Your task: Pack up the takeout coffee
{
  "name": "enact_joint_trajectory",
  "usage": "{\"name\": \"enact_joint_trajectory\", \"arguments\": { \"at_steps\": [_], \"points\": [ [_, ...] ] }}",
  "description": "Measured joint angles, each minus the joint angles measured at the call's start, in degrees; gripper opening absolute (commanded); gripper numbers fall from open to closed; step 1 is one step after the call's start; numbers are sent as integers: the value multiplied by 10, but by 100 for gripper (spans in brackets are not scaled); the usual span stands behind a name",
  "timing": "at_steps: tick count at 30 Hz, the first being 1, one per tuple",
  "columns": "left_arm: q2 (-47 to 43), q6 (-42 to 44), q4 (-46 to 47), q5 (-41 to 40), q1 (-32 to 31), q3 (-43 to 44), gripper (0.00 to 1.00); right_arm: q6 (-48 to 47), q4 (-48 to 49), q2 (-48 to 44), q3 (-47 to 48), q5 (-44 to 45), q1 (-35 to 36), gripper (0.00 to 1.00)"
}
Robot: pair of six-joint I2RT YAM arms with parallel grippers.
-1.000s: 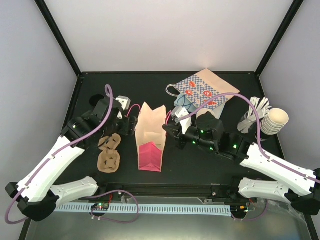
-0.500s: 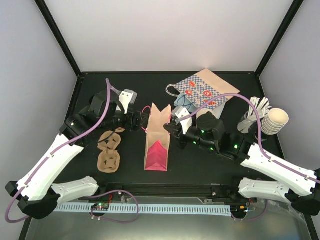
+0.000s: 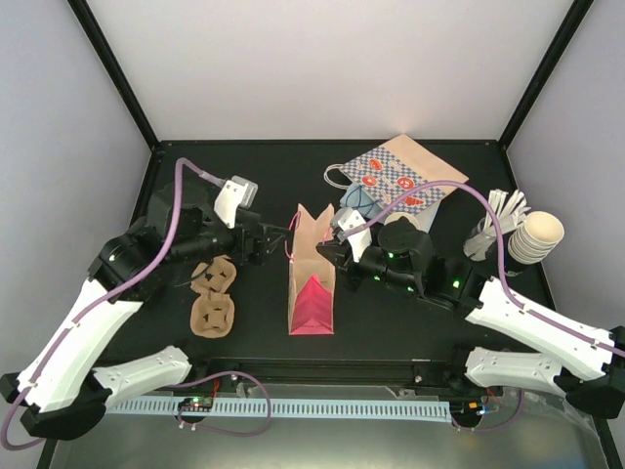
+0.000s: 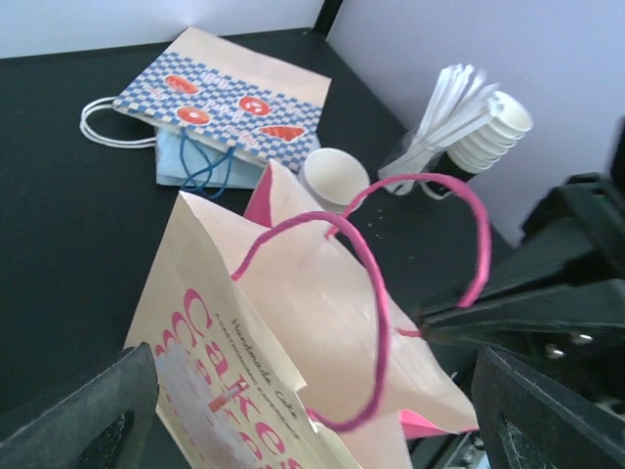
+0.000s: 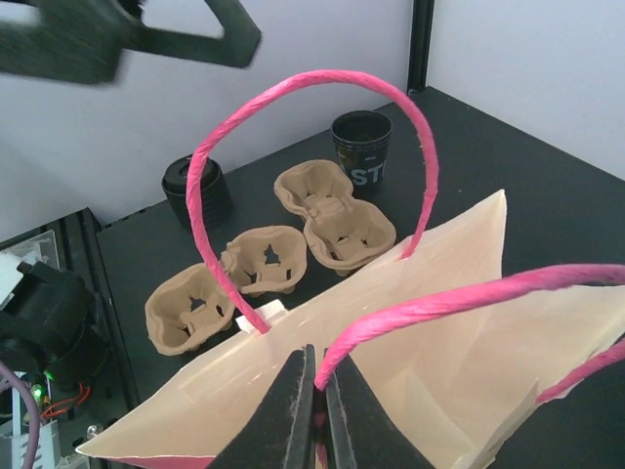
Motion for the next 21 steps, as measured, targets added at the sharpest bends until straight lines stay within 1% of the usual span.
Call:
{"name": "enact_joint_trajectory", "arguments": {
  "at_steps": [3,7,11,18,21],
  "points": [
    [-20,-10,-1,19,0,2,91,0,1,4,0,-3,0,7],
    [-35,-33,2,42,0,0,88,0,1,5,0,-7,0,7],
    [-41,-63,7,59,-8,-25,85,0,2,5,0,-11,0,7],
    [-35,-97,21,61,-29,-59,80,0,9,5,0,-14,0,7],
    [-32,-101,34,53,-30,-59,75,0,10,6,0,-16,0,8]
  ]
}}
